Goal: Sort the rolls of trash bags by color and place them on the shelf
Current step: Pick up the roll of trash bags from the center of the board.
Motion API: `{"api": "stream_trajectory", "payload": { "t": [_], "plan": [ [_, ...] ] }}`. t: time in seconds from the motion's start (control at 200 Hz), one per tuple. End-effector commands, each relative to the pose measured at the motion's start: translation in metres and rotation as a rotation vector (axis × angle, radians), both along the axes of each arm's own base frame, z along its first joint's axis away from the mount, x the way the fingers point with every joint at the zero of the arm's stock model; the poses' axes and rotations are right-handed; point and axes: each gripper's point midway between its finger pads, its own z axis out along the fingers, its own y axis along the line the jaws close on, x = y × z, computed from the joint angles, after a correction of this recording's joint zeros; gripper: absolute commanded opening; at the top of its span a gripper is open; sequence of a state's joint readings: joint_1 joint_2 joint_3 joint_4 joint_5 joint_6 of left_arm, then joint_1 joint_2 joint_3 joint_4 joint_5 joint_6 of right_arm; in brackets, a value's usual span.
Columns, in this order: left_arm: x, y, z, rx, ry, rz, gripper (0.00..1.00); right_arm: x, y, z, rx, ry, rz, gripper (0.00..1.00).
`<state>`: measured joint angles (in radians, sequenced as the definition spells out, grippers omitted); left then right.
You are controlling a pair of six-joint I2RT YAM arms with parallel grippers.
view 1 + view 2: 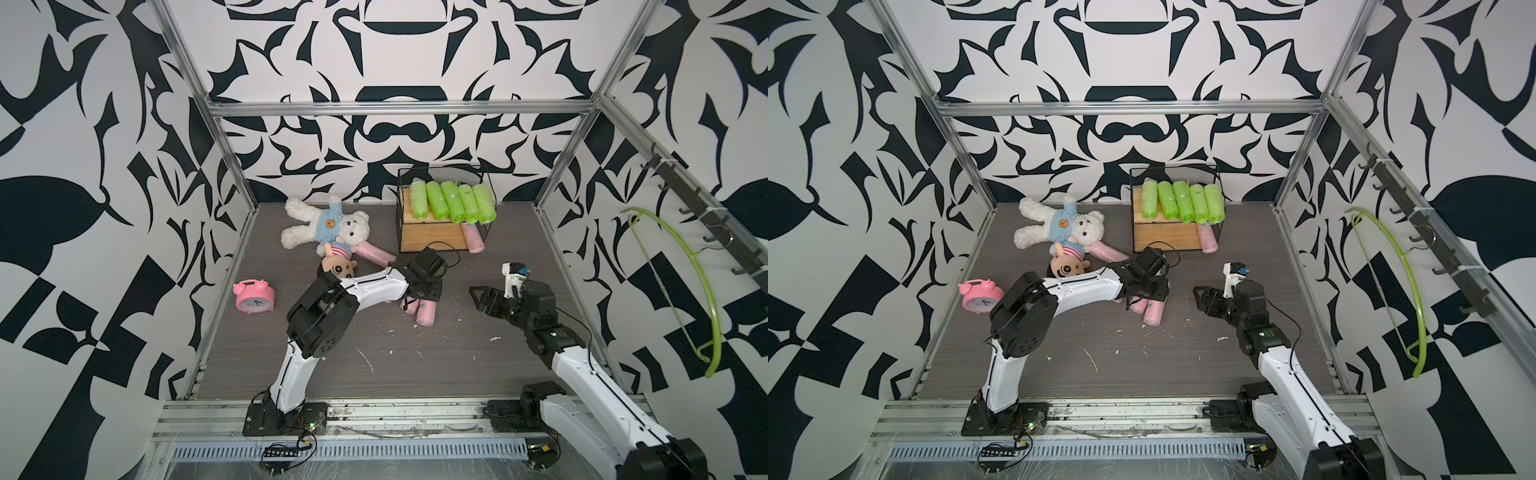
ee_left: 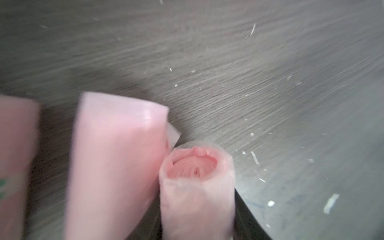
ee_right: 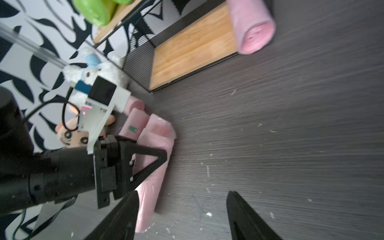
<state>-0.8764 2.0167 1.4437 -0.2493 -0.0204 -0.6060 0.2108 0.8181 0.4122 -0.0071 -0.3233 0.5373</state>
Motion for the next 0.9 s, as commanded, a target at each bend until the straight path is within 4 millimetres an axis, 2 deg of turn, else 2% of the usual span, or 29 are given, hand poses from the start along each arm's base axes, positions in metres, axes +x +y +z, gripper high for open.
{"api": "stream_trajectory", "payload": {
  "t": [0.0, 0.185, 0.385, 0.56, 0.73, 0.895],
  "plan": [
    [0.024, 0.001, 0.087, -0.288, -0.075, 0.085, 0.33, 0.003, 0.032, 0.049, 0.08, -0.145, 0.064, 0.74],
    [0.03, 0.035, 0.151, -0.564, -0.079, 0.202, 0.34, -0.002, 0.079, 0.085, 0.143, -0.255, 0.135, 0.81],
    [0.018, 0.061, 0.195, -0.781, -0.086, 0.3, 0.32, -0.008, 0.12, 0.118, 0.258, -0.367, 0.219, 0.88],
    [0.007, 0.078, 0.213, -0.914, -0.074, 0.363, 0.32, -0.012, 0.147, 0.13, 0.296, -0.422, 0.25, 0.89],
    [0.0, 0.091, 0.215, -0.991, -0.051, 0.416, 0.33, -0.008, 0.165, 0.137, 0.315, -0.447, 0.256, 0.88],
    [-0.005, 0.098, 0.215, -1.034, -0.034, 0.437, 0.33, -0.002, 0.175, 0.139, 0.314, -0.453, 0.245, 0.75]
  ]
}}
